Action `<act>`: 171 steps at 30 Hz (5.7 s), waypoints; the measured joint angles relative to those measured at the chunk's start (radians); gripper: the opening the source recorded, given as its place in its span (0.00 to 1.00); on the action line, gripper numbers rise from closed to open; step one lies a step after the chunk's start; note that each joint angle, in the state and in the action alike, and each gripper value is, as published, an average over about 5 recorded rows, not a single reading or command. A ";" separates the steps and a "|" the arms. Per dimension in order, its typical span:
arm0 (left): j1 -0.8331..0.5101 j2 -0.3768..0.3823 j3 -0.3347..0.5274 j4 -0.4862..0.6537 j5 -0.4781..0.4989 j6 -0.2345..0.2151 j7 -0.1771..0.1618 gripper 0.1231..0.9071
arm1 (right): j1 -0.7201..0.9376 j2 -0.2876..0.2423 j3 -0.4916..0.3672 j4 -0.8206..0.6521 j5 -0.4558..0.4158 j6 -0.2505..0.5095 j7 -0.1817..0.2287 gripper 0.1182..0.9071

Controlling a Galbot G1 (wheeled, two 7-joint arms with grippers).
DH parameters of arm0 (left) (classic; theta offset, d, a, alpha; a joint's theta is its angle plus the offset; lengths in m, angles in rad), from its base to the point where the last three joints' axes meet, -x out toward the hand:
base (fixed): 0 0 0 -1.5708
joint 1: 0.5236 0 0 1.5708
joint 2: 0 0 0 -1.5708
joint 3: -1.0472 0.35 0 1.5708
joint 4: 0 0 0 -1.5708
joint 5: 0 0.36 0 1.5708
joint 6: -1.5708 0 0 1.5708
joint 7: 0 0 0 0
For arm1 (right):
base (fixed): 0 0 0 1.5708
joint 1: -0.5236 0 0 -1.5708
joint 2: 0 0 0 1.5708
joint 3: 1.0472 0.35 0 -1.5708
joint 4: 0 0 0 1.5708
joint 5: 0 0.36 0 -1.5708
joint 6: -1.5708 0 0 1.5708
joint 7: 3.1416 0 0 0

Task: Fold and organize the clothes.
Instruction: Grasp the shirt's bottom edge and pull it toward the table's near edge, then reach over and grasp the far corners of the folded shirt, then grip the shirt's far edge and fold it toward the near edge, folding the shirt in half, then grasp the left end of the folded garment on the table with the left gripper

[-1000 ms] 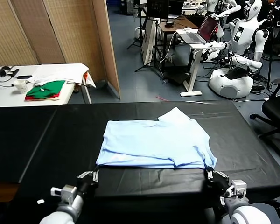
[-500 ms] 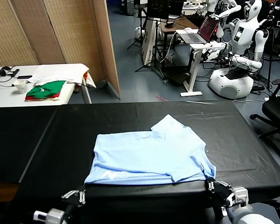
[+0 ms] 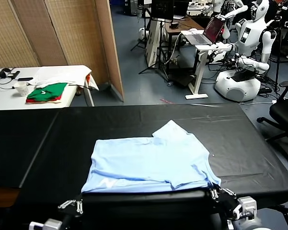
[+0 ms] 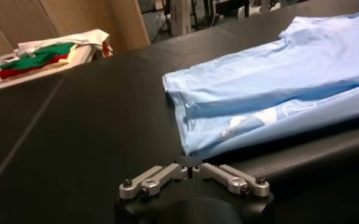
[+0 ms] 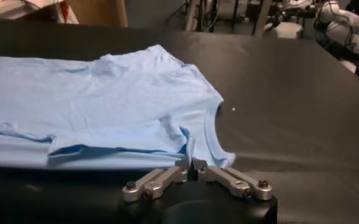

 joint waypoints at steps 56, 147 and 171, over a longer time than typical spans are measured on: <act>-0.919 0.178 0.230 0.582 -0.639 0.229 -0.076 1.00 | 1.182 0.035 -0.562 -0.995 -0.055 -0.029 -0.072 1.00; -0.302 0.100 0.051 0.120 -0.188 0.124 -0.053 0.36 | 0.334 -0.042 -0.103 -0.174 -0.013 -0.086 -0.053 0.44; -0.454 -0.023 0.068 0.216 -0.421 0.116 -0.180 1.00 | 0.606 0.044 -0.217 -0.538 -0.075 0.081 -0.052 1.00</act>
